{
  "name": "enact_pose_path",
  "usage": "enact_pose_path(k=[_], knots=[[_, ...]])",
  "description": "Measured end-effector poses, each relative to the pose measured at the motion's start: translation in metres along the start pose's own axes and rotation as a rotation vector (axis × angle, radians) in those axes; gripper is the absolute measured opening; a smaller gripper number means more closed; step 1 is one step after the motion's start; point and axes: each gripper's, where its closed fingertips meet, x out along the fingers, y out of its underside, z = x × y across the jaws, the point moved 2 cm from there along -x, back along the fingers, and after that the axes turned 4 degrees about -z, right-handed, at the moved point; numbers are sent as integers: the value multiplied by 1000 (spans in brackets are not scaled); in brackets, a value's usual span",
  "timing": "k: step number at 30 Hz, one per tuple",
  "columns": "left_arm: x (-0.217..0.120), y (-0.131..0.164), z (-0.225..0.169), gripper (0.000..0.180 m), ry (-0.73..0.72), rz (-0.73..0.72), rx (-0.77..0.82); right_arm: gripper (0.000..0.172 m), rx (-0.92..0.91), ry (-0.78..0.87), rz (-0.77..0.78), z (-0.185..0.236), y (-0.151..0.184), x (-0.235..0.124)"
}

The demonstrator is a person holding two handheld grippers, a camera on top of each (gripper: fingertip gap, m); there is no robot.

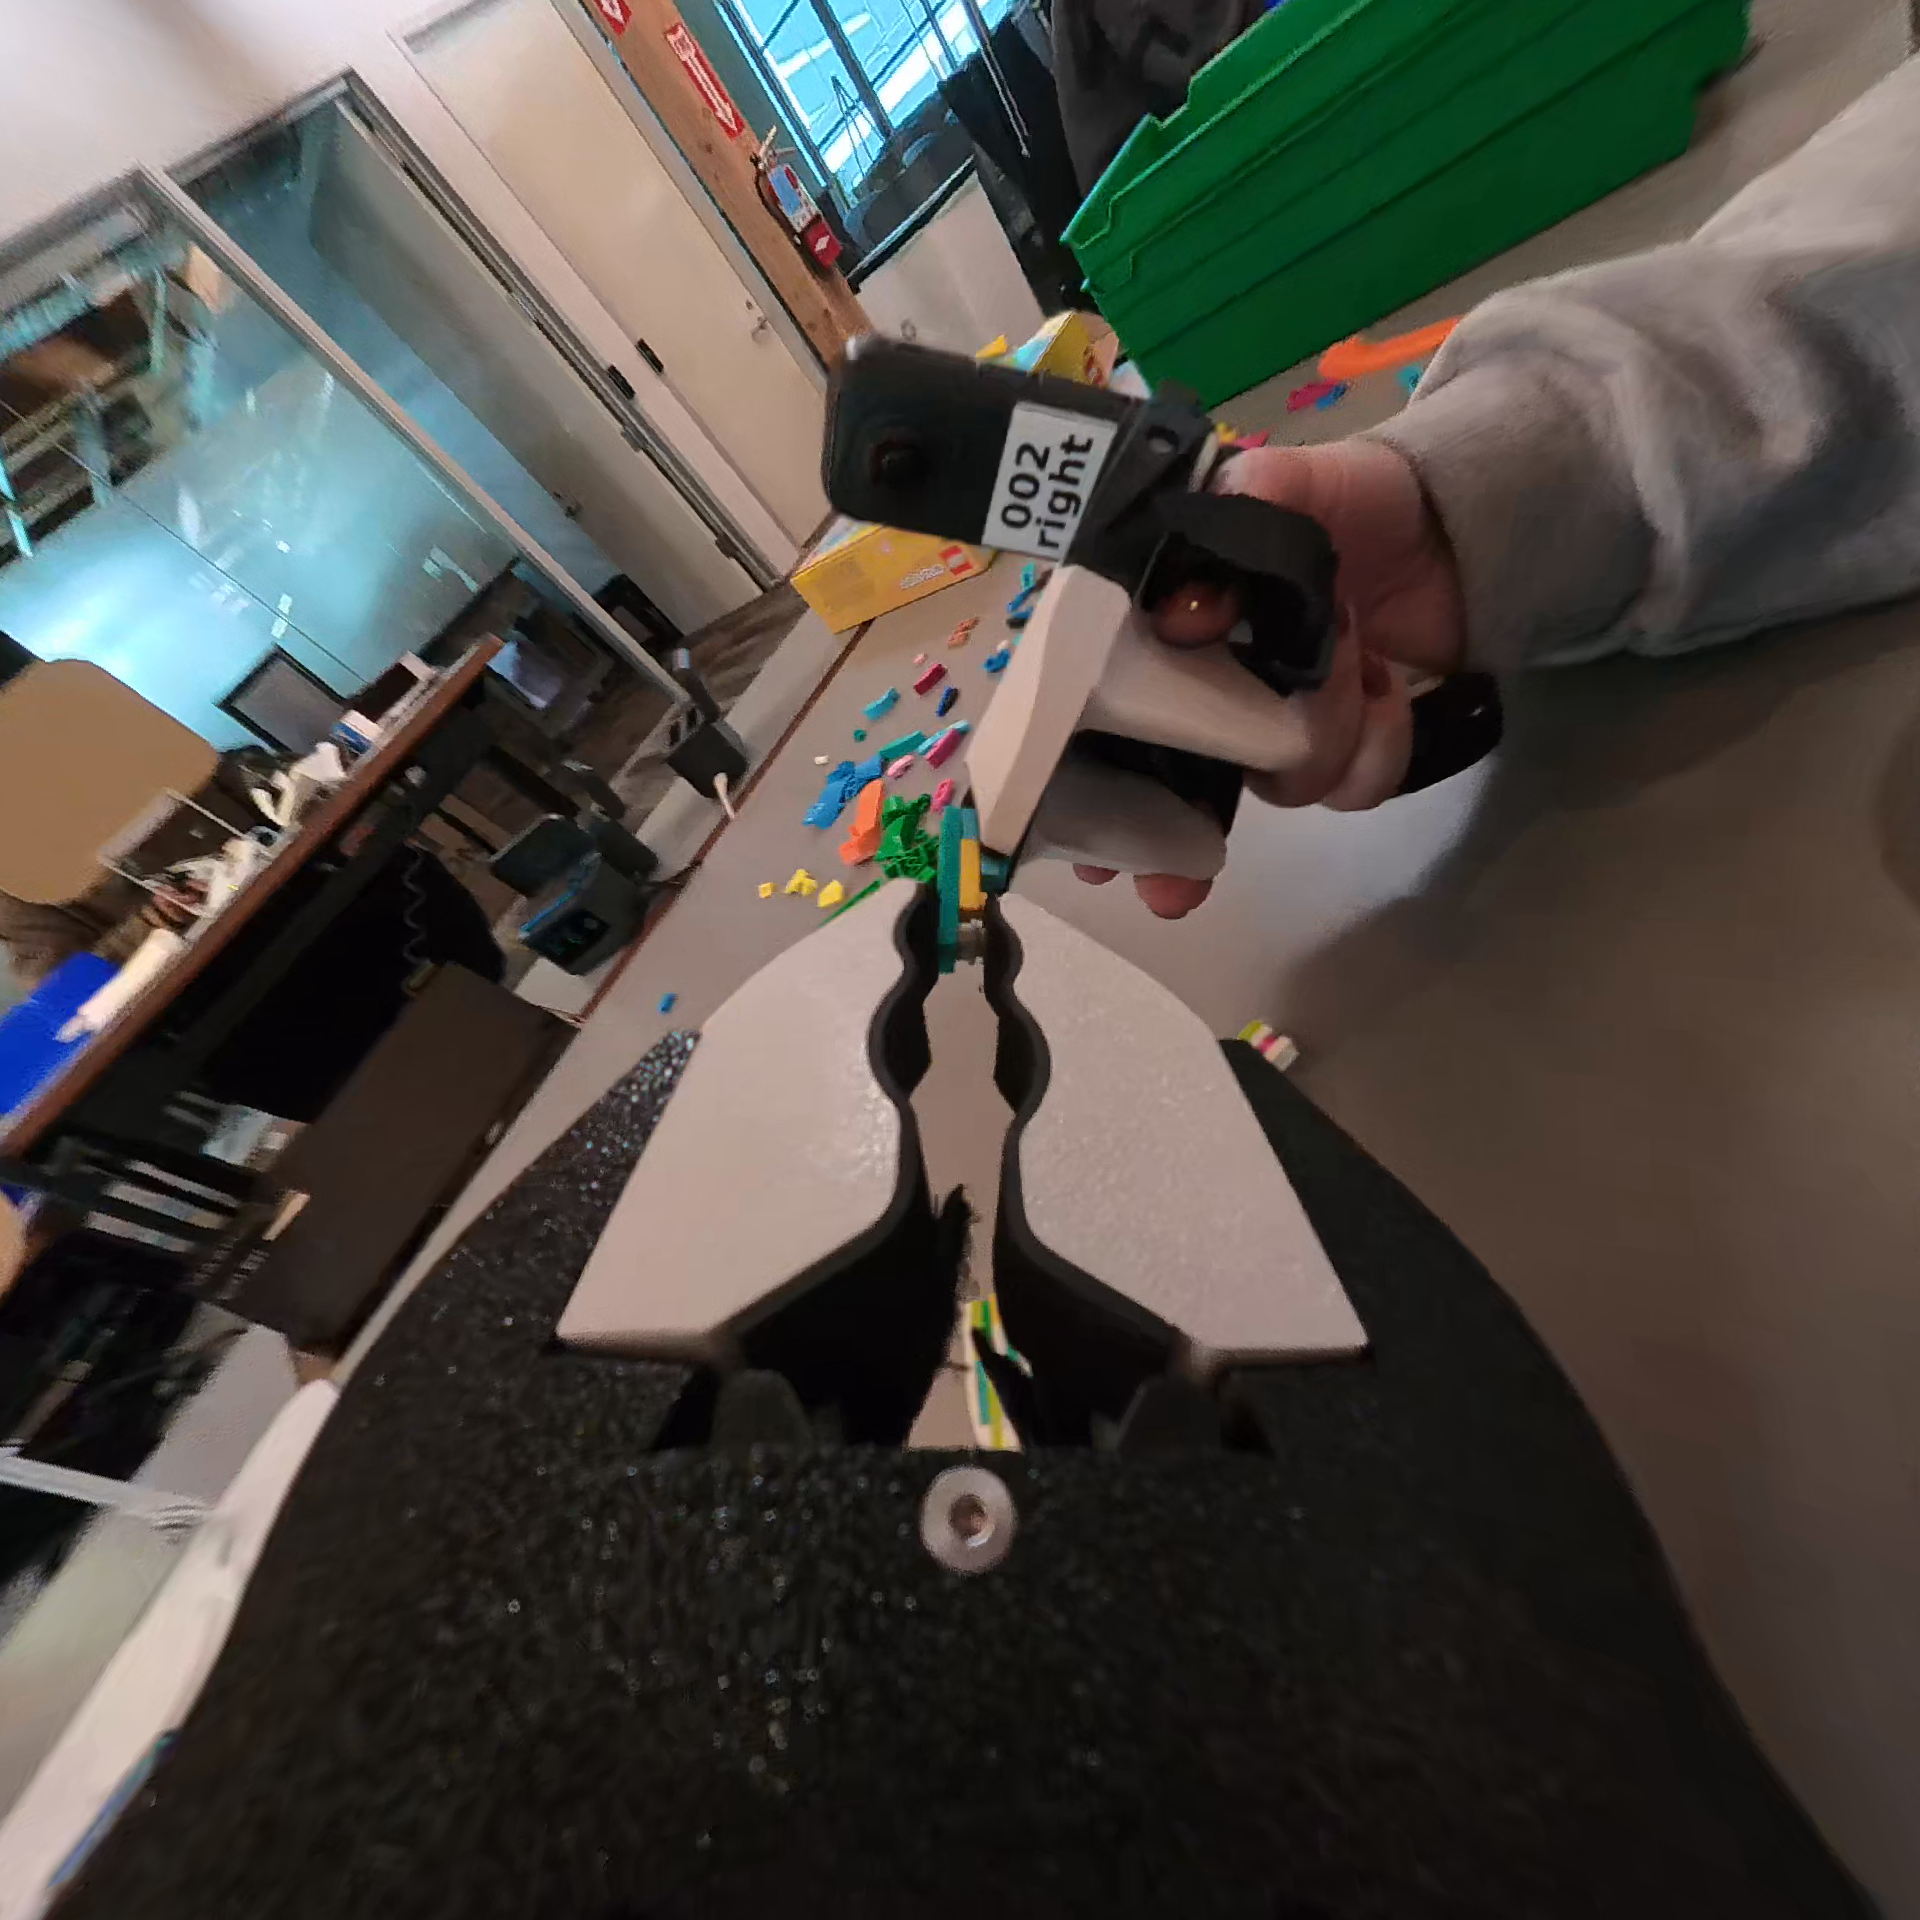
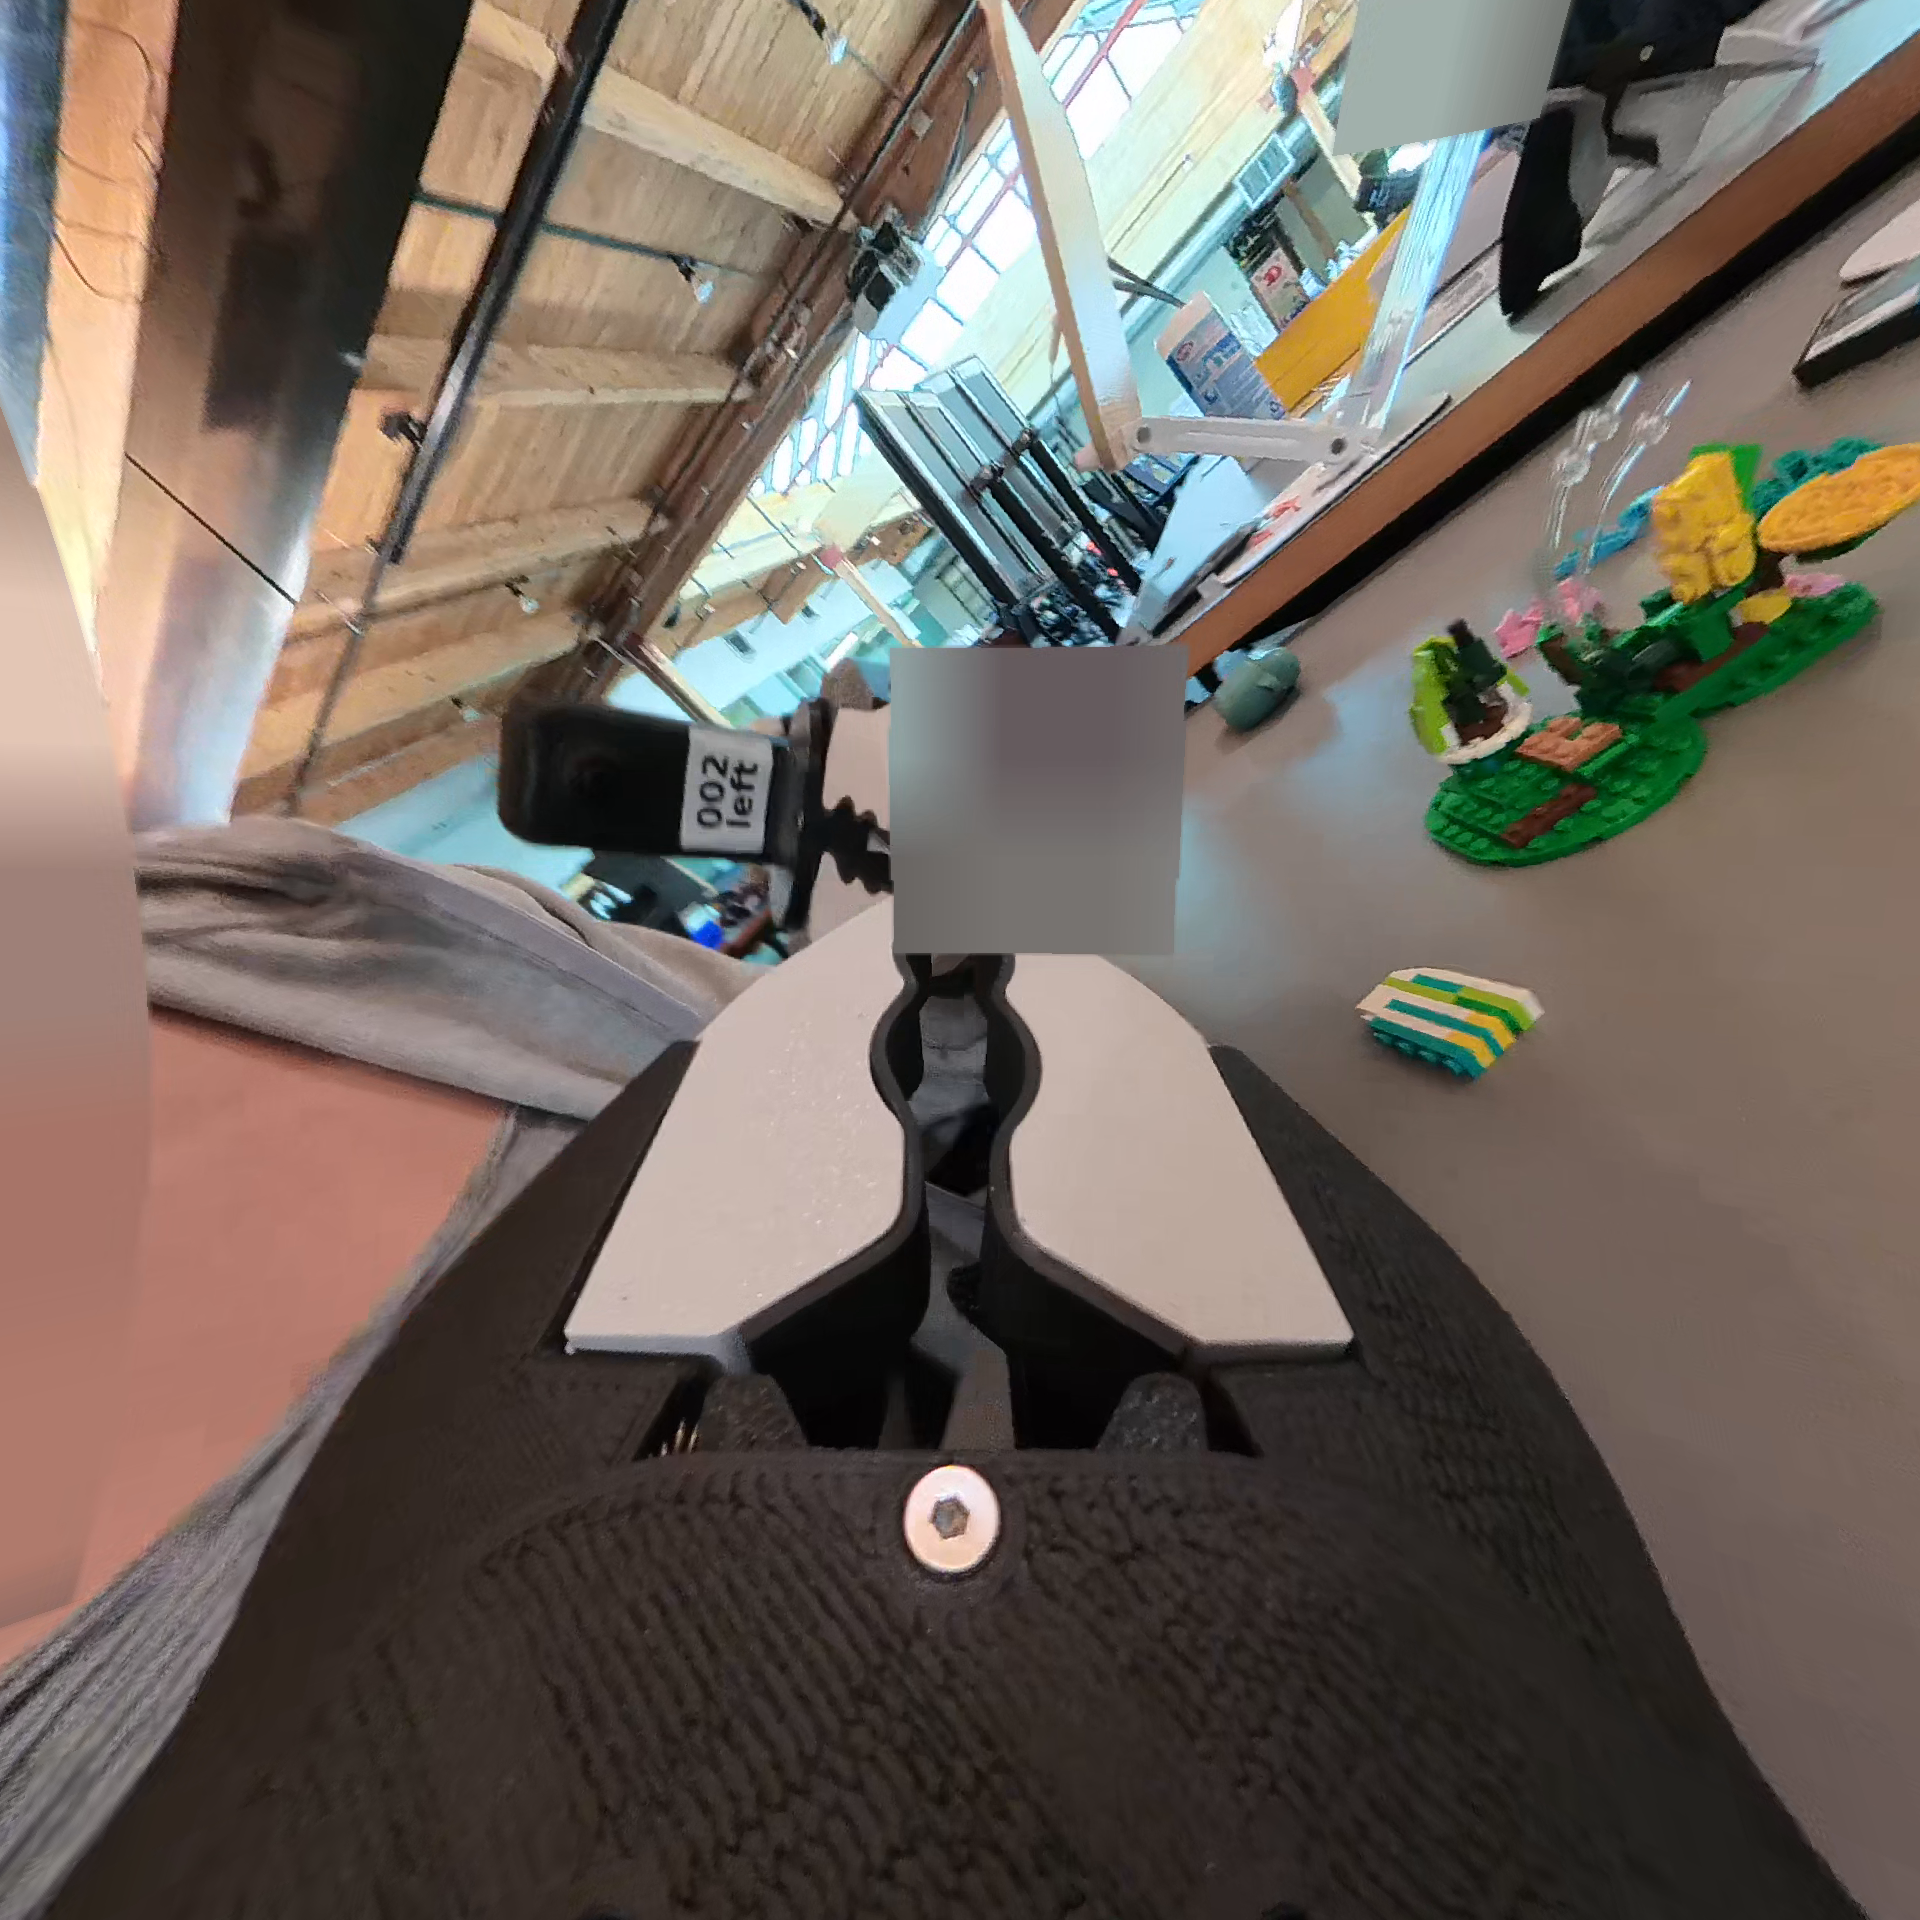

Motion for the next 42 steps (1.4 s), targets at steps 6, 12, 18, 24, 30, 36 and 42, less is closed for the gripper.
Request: enact_pose_path(k=[6, 12, 18, 24, 30, 36, 42], knots=[[1, 3, -8, 8, 50, 3, -69, 6, -247, 83, 123, 2, 7, -4], [-1, 5, -19, 8, 148, -24, -166, 6, -463, 117, 264, 4, 20, -7], [0, 6, -12, 8, 36, -26, -28, 7, -297, 106, 194, 2, 14, -5], [0, 0, -6, 8, -78, -25, 78, 7, -105, 31, 72, 4, 7, 1], [-2, -2, -9, 8, 16, -19, 1, 6, -341, 70, 126, 7, 11, 0], [-9, 9, -40, 9, 358, 64, -87, 6, -576, 64, 433, 4, 49, -7], [-10, 19, -48, 9, 455, 106, -214, 6, -743, 103, 559, -3, 64, -8]])
